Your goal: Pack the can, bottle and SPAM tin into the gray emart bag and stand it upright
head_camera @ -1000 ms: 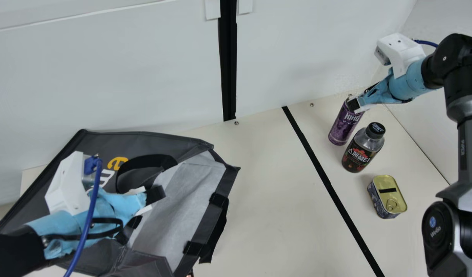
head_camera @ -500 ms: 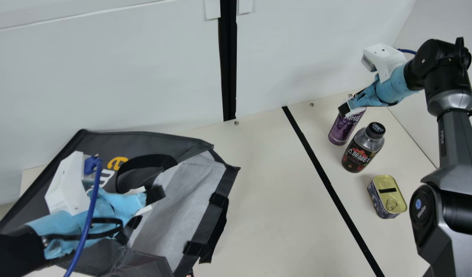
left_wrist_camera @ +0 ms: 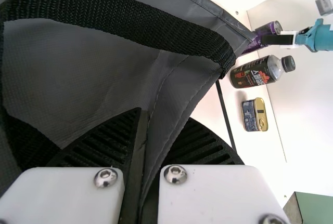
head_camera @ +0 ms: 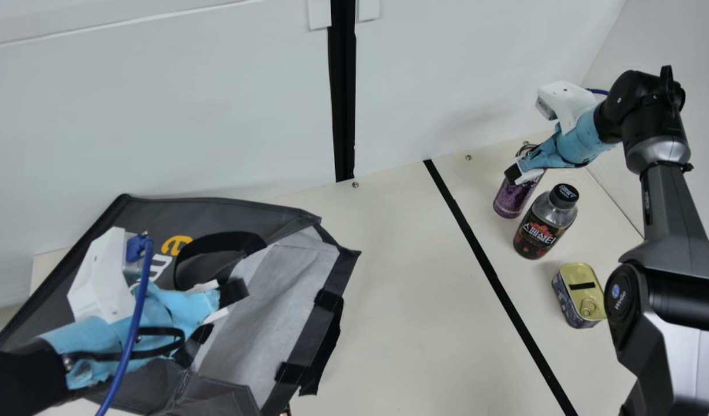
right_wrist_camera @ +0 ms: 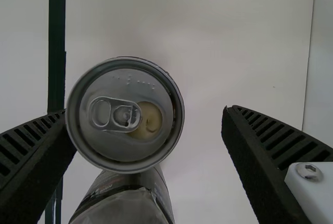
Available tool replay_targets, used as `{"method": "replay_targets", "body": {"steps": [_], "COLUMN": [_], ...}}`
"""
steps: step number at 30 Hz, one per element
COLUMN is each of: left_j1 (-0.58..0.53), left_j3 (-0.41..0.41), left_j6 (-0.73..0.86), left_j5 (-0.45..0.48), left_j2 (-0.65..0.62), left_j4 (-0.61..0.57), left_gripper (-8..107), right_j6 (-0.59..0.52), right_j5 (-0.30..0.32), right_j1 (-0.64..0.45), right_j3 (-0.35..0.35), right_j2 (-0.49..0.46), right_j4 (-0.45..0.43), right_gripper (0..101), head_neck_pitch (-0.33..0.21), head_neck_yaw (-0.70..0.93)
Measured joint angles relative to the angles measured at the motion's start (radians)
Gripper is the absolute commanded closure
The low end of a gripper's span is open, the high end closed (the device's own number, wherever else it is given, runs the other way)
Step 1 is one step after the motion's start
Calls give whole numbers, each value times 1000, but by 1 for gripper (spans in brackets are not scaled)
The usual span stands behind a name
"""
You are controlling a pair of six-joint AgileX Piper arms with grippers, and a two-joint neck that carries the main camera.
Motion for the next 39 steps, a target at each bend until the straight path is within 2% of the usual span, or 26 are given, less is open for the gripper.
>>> {"method": "replay_targets", "body": {"steps": [13,27,39], "left_j1": [0,0,0], "left_j3": [0,0,0], "left_j6": [0,0,0], "left_j5": [0,0,0], "left_j2": [0,0,0], "left_j4": [0,0,0], "left_gripper": [107,107,107], "right_j6": [-8,-12,-48], "right_j5": [0,2,1], "right_j1": [21,32,43], "right_j3": [-50,-71,-95], "right_j2": [51,64,31], "right_j4": [30,46,81], "right_gripper": [6,100,101], "head_neck_pitch": [0,0,0], "head_neck_yaw": [2,0,0]}}
